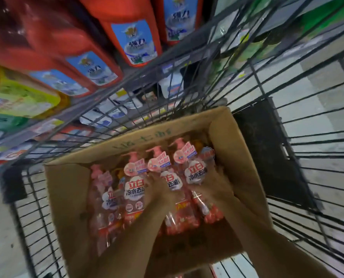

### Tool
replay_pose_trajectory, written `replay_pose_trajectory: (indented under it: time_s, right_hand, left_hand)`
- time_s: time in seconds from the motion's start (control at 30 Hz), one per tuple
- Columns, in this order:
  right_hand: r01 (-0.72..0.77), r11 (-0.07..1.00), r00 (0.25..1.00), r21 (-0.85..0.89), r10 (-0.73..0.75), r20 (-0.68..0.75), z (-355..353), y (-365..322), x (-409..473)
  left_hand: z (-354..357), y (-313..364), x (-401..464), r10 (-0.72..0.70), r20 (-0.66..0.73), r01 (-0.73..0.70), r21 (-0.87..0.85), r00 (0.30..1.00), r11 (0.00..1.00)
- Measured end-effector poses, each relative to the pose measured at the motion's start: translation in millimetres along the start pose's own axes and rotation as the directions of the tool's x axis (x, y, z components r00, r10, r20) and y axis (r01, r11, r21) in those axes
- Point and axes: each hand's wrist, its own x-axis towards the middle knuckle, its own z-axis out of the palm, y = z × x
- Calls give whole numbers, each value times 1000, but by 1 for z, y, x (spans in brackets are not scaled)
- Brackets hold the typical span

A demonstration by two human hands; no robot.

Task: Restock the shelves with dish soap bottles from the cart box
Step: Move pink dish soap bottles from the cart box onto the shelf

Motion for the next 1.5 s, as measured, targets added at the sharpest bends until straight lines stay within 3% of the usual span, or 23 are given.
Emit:
replay_pose_trajectory:
  time_s: [0.2, 0.33, 0.47, 0.57, 0.7, 0.87, 1.13, 1.27, 1.5]
  right_hand:
    - [36, 999, 996, -17, -35, 79, -4, 5, 16]
    - [-24, 989, 993, 146, 7, 117, -2, 23, 20]
    - [-111, 956, 992, 273, 90, 88, -12, 33, 11]
    - [-54, 967, 998, 249, 42, 52, -22, 22, -2]
    - [43, 963, 995, 268, -66, 79, -35, 8, -20]
    - [132, 899, 985, 418, -168, 49, -48, -16, -60]
    - [310, 805, 936, 506, -351, -16, -7, -93, -174]
    - [472, 710, 848, 523, -528, -49, 27, -146, -246]
    - [687, 565, 672, 457, -733, -103, 112, -240, -376]
  left_hand:
    - [0, -3, 16, -55, 83, 58, -36, 995, 998]
    - [8, -1, 15, -41, 94, 49, -85, 995, 995]
    - [11, 6, 5, -17, 163, 66, -300, 986, 952]
    - [12, -6, 1, 13, 142, 57, -474, 990, 879]
    - [2, -20, -24, 33, 30, -7, -636, 999, 772]
    - [-36, -46, -64, 103, -73, -124, -715, 992, 688]
    - [-132, -147, -165, 133, -309, -333, -804, 942, 492]
    - [-175, -214, -216, 70, -519, -500, -768, 852, 400]
    - [-229, -366, -310, -43, -748, -699, -638, 663, 323]
